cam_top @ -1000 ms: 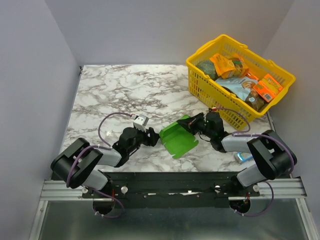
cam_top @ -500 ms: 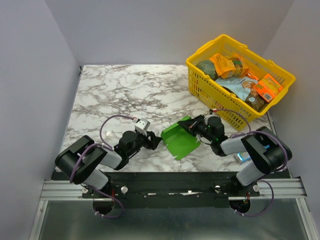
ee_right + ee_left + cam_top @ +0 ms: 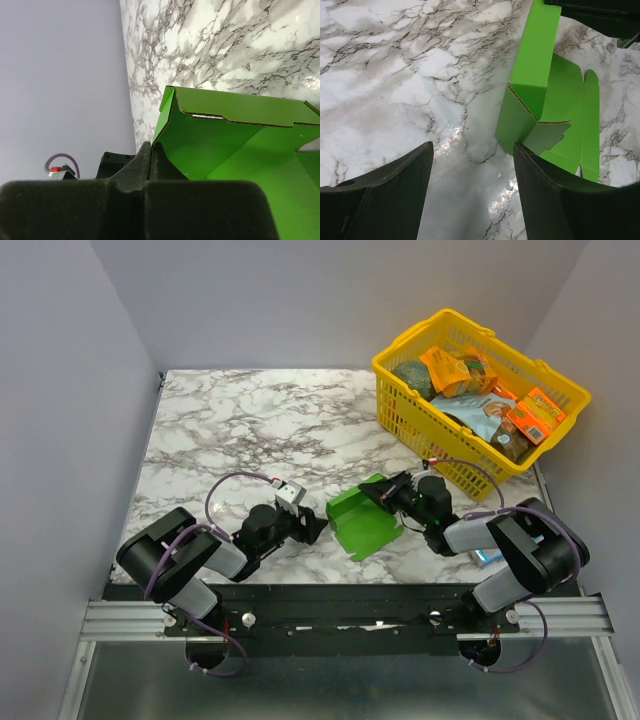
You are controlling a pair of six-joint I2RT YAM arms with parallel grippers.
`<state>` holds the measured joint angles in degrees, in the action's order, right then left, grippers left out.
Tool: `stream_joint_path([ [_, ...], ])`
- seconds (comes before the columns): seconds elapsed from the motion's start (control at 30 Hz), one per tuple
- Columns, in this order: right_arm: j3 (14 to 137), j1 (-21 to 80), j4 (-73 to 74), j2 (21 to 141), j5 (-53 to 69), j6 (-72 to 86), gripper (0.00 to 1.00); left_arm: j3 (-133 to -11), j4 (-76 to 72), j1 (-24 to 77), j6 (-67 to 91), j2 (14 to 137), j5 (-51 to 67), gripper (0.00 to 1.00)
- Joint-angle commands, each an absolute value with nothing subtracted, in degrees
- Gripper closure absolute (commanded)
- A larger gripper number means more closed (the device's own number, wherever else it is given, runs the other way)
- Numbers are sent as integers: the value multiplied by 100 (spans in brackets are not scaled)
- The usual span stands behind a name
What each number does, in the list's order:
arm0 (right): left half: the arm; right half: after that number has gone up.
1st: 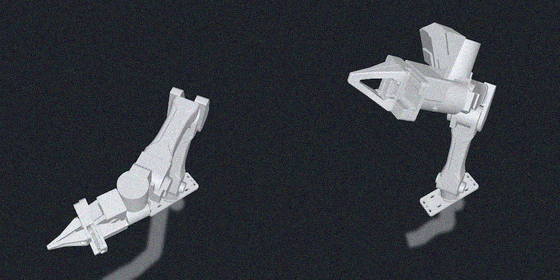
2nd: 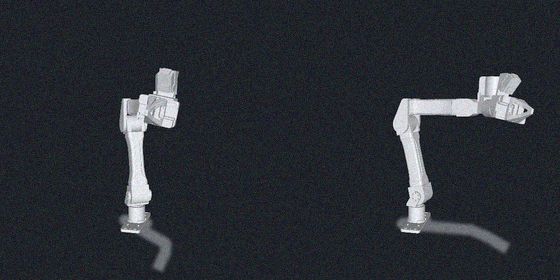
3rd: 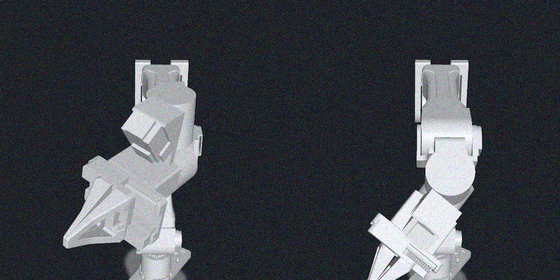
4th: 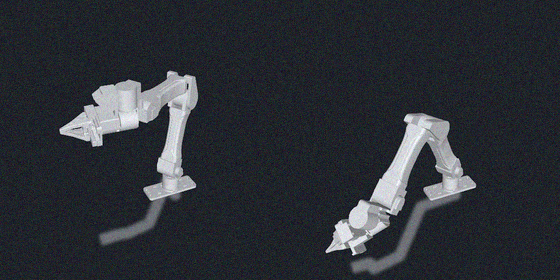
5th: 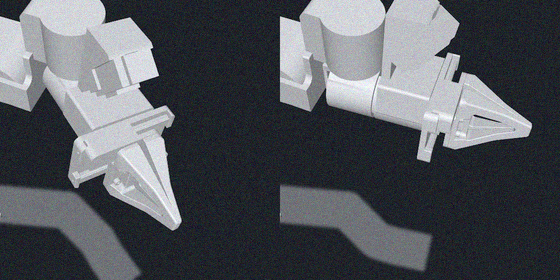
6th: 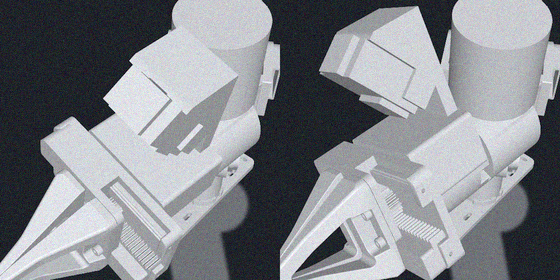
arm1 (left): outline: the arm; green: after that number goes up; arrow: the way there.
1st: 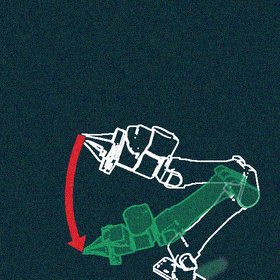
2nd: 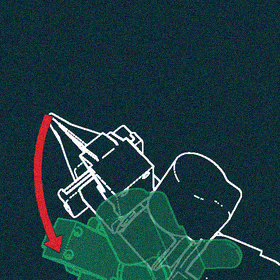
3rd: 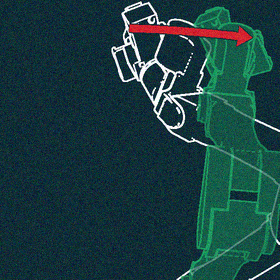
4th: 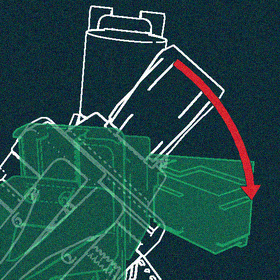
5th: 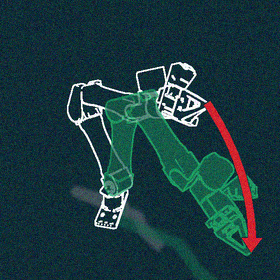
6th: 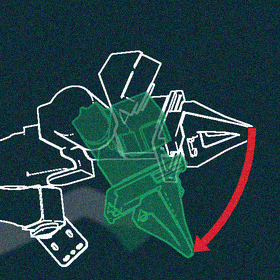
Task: Fold the paper box
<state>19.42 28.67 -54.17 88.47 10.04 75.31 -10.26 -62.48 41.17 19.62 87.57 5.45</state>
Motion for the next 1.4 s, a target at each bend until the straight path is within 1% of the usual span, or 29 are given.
stream_joint_path([
  [0.0, 1688, 2848, -5256, 8736, 738, 7014, 100, -984, -6618, 4166, 1846, 8772, 598, 26],
  [0.27, 1503, 2848, -5203, 8666, 738, 6908, 99, -1090, -6653, 4236, 1775, 8842, 799, 26],
  [0.67, 1301, 2848, -5229, 8464, 615, 6680, 100, -1195, -6794, 4693, 1766, 9087, 677, 26],
  [0.9, 1292, 2848, -5238, 8394, 606, 6697, 99, -1169, -7417, 4755, 2179, 9500, 738, 26],
  [1.03, 1266, 2848, -5256, 8376, 615, 6697, 100, -1151, -8154, 4772, 2539, 9834, 738, 26],
  [1.2, 1274, 2848, -5273, 8376, 633, 6689, 99, -1204, -8402, 4772, 2672, 10081, 563, 26],
  [1.37, 1283, 2848, -5265, 8376, 642, 6680, 99, -1292, -8218, 4781, 2733, 10046, 352, 25],
])
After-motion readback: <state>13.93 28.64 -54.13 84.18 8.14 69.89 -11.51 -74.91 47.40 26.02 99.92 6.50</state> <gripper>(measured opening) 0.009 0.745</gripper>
